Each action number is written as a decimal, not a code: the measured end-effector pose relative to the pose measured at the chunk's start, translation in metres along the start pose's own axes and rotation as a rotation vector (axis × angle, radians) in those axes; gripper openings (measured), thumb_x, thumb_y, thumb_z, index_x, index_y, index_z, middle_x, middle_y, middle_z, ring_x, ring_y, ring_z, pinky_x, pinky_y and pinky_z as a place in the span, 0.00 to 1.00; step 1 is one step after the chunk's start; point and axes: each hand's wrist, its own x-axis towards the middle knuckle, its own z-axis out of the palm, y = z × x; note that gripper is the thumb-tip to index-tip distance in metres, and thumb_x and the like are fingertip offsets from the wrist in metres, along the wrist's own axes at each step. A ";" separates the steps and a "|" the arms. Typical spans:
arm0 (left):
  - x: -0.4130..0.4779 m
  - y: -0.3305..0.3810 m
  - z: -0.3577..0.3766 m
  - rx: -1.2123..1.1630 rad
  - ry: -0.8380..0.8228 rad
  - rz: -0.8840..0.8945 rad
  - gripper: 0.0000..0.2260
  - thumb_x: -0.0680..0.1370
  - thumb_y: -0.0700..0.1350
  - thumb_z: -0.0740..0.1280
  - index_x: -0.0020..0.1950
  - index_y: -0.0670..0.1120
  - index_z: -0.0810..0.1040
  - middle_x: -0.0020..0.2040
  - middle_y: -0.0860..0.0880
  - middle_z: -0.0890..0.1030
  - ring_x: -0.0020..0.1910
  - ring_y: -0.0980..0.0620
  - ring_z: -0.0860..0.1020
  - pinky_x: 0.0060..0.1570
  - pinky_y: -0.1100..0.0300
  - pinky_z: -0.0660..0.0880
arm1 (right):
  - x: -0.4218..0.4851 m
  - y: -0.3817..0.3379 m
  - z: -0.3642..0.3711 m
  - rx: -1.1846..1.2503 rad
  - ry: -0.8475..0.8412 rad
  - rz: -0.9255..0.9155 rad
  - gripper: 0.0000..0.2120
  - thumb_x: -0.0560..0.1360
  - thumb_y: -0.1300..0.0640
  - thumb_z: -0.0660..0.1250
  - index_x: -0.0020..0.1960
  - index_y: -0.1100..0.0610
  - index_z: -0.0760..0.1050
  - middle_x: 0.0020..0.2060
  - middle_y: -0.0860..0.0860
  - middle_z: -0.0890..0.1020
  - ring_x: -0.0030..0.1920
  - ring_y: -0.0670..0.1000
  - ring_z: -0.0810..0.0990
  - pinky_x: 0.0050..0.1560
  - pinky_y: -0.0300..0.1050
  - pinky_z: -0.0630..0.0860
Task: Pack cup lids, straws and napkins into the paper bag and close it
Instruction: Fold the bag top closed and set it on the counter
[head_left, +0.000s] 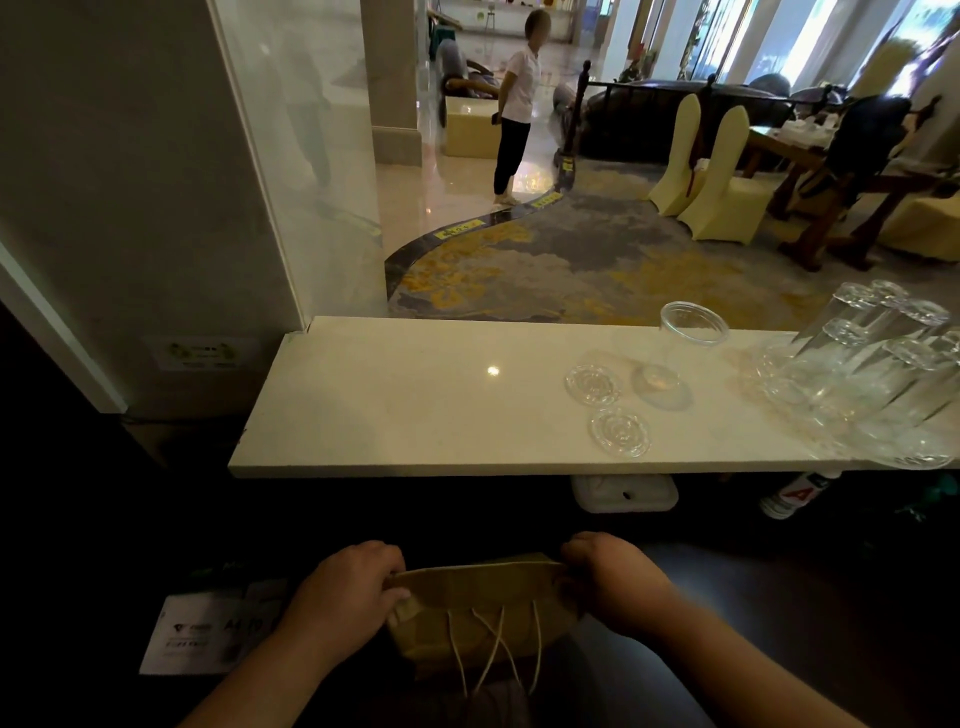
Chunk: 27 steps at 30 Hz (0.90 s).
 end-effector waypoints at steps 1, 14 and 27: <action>-0.001 -0.002 0.001 0.001 -0.021 -0.001 0.09 0.77 0.55 0.74 0.47 0.61 0.73 0.49 0.58 0.78 0.49 0.57 0.78 0.45 0.62 0.72 | -0.001 0.001 0.003 0.017 0.009 0.023 0.08 0.76 0.48 0.67 0.47 0.51 0.79 0.43 0.43 0.73 0.43 0.46 0.76 0.42 0.41 0.73; 0.000 -0.004 0.007 0.112 -0.046 -0.020 0.10 0.79 0.54 0.72 0.40 0.58 0.75 0.38 0.60 0.67 0.45 0.58 0.74 0.39 0.65 0.65 | -0.009 0.006 0.001 0.051 -0.027 0.037 0.11 0.74 0.48 0.65 0.42 0.54 0.81 0.41 0.46 0.77 0.41 0.49 0.79 0.41 0.46 0.77; -0.004 0.012 -0.017 0.046 0.008 0.053 0.08 0.81 0.53 0.71 0.45 0.59 0.73 0.45 0.59 0.73 0.46 0.59 0.74 0.45 0.66 0.70 | -0.017 0.006 -0.026 0.028 -0.032 0.084 0.07 0.73 0.49 0.68 0.40 0.52 0.76 0.40 0.43 0.74 0.41 0.45 0.77 0.39 0.41 0.73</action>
